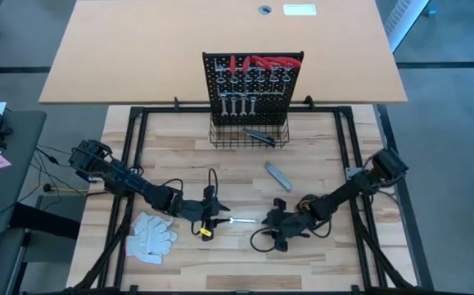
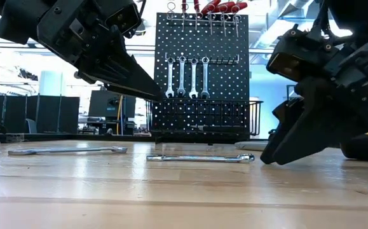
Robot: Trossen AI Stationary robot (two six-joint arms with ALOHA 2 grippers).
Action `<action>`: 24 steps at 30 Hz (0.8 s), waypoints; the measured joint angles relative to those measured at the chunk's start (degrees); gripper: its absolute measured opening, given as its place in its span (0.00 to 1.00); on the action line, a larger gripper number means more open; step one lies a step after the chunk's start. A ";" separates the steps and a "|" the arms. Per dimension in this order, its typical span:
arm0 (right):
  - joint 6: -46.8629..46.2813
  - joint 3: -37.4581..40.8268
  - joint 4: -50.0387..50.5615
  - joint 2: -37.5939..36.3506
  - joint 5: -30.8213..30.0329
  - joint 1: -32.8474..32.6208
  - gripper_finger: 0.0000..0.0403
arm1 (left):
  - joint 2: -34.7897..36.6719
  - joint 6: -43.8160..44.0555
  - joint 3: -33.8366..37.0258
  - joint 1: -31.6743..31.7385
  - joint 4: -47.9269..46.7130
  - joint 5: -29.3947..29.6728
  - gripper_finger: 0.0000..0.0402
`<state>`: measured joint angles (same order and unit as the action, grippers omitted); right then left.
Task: Hang tools onto peg board
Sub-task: Hang the silver wrench on the pegboard
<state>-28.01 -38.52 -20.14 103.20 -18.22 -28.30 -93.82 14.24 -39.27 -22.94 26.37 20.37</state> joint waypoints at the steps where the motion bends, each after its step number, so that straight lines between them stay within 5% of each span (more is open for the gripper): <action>1: 0.15 -0.02 -0.20 0.37 -0.64 0.08 0.53 | 0.00 0.00 0.00 -0.01 -0.04 0.02 0.39; 7: 0.46 -0.15 -3.30 3.74 -4.55 0.22 0.58 | 0.00 0.02 0.00 -0.04 0.02 0.02 0.39; 18: 2.86 -0.13 -7.29 6.59 -5.91 2.62 0.44 | 0.00 0.07 0.00 -0.04 0.10 0.50 0.39; 24: 4.99 -0.07 -8.72 6.64 -5.93 2.64 0.52 | 0.00 0.08 0.00 -0.07 0.06 0.63 0.39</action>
<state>-23.01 -38.59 -28.86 109.84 -24.14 -25.66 -93.82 14.32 -39.27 -23.00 26.44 20.99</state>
